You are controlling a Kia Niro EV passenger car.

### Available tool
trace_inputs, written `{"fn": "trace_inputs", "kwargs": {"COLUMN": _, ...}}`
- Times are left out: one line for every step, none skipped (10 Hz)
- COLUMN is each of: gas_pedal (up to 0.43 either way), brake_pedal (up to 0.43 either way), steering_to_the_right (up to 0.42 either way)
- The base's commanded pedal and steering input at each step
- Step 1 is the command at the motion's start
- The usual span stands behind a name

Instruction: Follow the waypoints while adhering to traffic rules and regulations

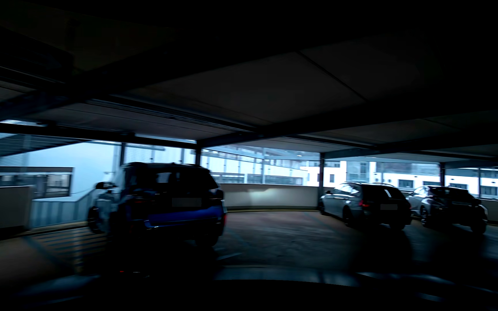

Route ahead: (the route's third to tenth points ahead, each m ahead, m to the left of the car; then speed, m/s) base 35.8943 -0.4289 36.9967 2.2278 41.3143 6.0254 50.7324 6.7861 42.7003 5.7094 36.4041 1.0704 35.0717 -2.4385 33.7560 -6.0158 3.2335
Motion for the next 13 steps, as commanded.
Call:
{"fn": "trace_inputs", "kwargs": {"gas_pedal": 0.028, "brake_pedal": 0.000, "steering_to_the_right": 0.592}}
{"fn": "trace_inputs", "kwargs": {"gas_pedal": 0.028, "brake_pedal": 0.000, "steering_to_the_right": 0.592}}
{"fn": "trace_inputs", "kwargs": {"gas_pedal": 0.028, "brake_pedal": 0.000, "steering_to_the_right": 0.592}}
{"fn": "trace_inputs", "kwargs": {"gas_pedal": 0.028, "brake_pedal": 0.000, "steering_to_the_right": 0.592}}
{"fn": "trace_inputs", "kwargs": {"gas_pedal": 0.028, "brake_pedal": 0.000, "steering_to_the_right": 0.593}}
{"fn": "trace_inputs", "kwargs": {"gas_pedal": 0.028, "brake_pedal": 0.000, "steering_to_the_right": 0.593}}
{"fn": "trace_inputs", "kwargs": {"gas_pedal": 0.028, "brake_pedal": 0.000, "steering_to_the_right": 0.592}}
{"fn": "trace_inputs", "kwargs": {"gas_pedal": 0.028, "brake_pedal": 0.000, "steering_to_the_right": 0.594}}
{"fn": "trace_inputs", "kwargs": {"gas_pedal": 0.028, "brake_pedal": 0.000, "steering_to_the_right": 0.597}}
{"fn": "trace_inputs", "kwargs": {"gas_pedal": 0.028, "brake_pedal": 0.000, "steering_to_the_right": 0.601}}
{"fn": "trace_inputs", "kwargs": {"gas_pedal": 0.028, "brake_pedal": 0.000, "steering_to_the_right": 0.605}}
{"fn": "trace_inputs", "kwargs": {"gas_pedal": 0.028, "brake_pedal": 0.000, "steering_to_the_right": 0.608}}
{"fn": "trace_inputs", "kwargs": {"gas_pedal": 0.028, "brake_pedal": 0.000, "steering_to_the_right": 0.609}}
